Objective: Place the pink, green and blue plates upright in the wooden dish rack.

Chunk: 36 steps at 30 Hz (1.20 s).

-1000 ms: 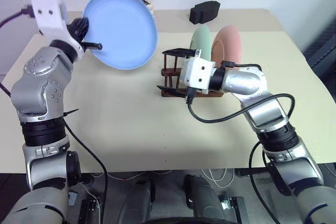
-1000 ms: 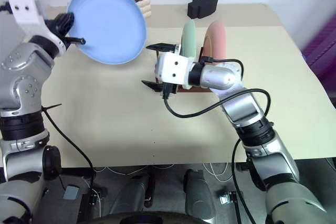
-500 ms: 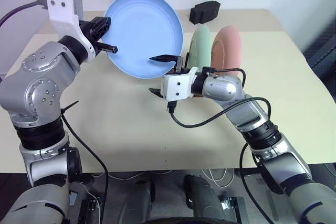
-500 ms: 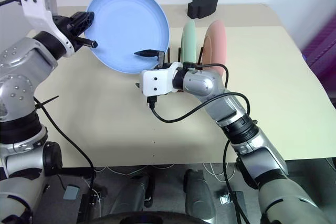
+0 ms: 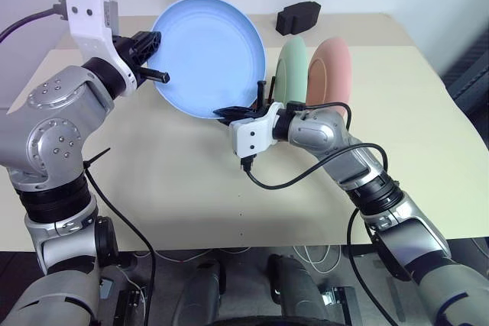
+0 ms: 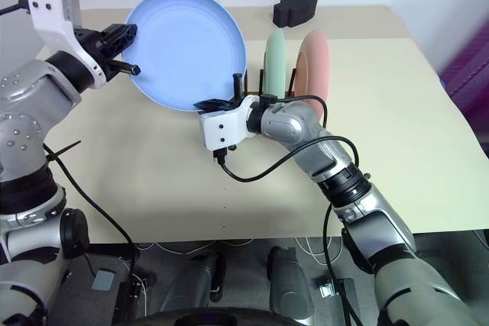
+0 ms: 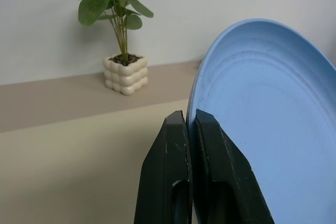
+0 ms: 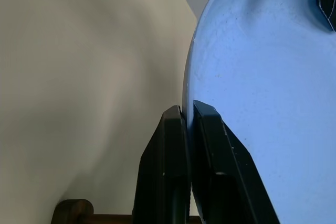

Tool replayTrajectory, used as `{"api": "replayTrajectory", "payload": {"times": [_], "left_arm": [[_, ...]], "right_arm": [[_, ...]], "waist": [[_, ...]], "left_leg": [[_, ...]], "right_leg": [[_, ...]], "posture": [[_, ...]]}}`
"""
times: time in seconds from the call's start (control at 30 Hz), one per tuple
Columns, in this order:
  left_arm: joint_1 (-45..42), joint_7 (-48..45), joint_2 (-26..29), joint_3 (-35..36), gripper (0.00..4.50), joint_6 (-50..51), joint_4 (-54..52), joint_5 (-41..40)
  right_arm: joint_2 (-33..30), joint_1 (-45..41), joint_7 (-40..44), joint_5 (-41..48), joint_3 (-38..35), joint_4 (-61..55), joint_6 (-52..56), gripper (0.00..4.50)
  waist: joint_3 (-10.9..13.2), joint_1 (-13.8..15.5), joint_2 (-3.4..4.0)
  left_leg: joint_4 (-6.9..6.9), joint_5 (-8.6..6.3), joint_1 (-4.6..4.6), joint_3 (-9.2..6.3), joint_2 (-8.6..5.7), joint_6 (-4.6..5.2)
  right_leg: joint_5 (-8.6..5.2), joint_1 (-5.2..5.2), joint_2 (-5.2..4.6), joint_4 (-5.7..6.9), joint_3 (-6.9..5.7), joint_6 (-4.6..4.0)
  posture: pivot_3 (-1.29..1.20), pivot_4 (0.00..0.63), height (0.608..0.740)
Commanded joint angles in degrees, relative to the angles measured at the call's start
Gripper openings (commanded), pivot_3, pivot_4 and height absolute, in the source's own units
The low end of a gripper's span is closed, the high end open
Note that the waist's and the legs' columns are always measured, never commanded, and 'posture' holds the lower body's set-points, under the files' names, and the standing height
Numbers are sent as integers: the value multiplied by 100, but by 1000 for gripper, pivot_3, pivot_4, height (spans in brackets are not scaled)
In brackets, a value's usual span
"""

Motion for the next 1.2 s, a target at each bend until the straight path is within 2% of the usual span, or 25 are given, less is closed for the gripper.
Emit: {"api": "replayTrajectory", "payload": {"times": [0.03, 0.13, 0.27, 0.37, 0.57, 0.73, 0.93, 1.07, 1.2], "left_arm": [[7, 43, -16, 211, 0, -169, -99, -3], [1, 124, -216, 531, 990, -394, -4, -110], [-29, 156, -408, 903, 2987, -712, 79, -259], [90, 128, -339, 1137, 4453, -1341, 206, -49], [445, 52, 171, 1722, 4453, -2235, 984, 298], [1468, -560, 715, 1356, 4453, -3008, 1244, 935], [2700, -1399, 686, 751, 4453, -3662, 1108, 1255], [3407, -2076, 554, 52, 4453, -4001, 560, 1299], [3702, -2533, 450, -375, 4453, -4068, 126, 1104]], "right_arm": [[23, -119, -162, -80, -146, -72, -131, 58], [13, -149, -342, -233, -176, -66, -288, 0], [29, -195, -458, -289, -201, -13, -403, 0], [57, -271, -584, -287, -255, 24, -506, 0], [329, -352, -703, 321, -568, -97, -547, 0], [803, -270, -427, 1373, -881, -475, 37, 0], [1344, -212, -155, 3171, -1425, -1088, 1746, 0], [1603, -116, -422, 4623, -2090, -1538, 3351, 0], [1699, 74, -877, 5594, -2601, -1890, 4434, 0]], "waist": [[0, 0, 0], [0, 2, 0], [0, -1, 0], [0, -6, 0], [0, -24, 0], [0, -1, 0], [-2, 32, -2], [-2, 22, -2], [-1, 14, 1]], "left_leg": [[0, 0, 0, 0, 0, 0], [0, 0, 0, 0, 0, -1], [0, 2, 0, 0, 0, -4], [0, 3, 1, 1, 0, -6], [-1, 4, 3, 3, 1, -7], [-6, 4, 5, 1, 5, -7], [-1, 4, 4, -8, 10, -6], [-4, 3, 3, -9, 21, -5], [-8, 2, 3, -9, 24, -4]], "right_leg": [[0, 0, 0, 0, 0, 0], [0, 0, 0, 1, 0, 0], [1, 0, 0, 2, 0, -1], [1, 0, 0, 2, 0, -2], [3, -2, 4, 3, 0, -6], [4, -2, 5, 8, 1, -7], [8, 1, -1, 7, -1, -14], [9, -1, -3, 7, -1, -16], [8, -6, -4, 7, 0, -21]], "posture": [[0, 150, 731], [0, 150, 731], [0, 150, 731], [0, 150, 731], [0, 150, 731], [0, 150, 731], [0, 150, 731], [0, 150, 731], [0, 150, 731]]}}
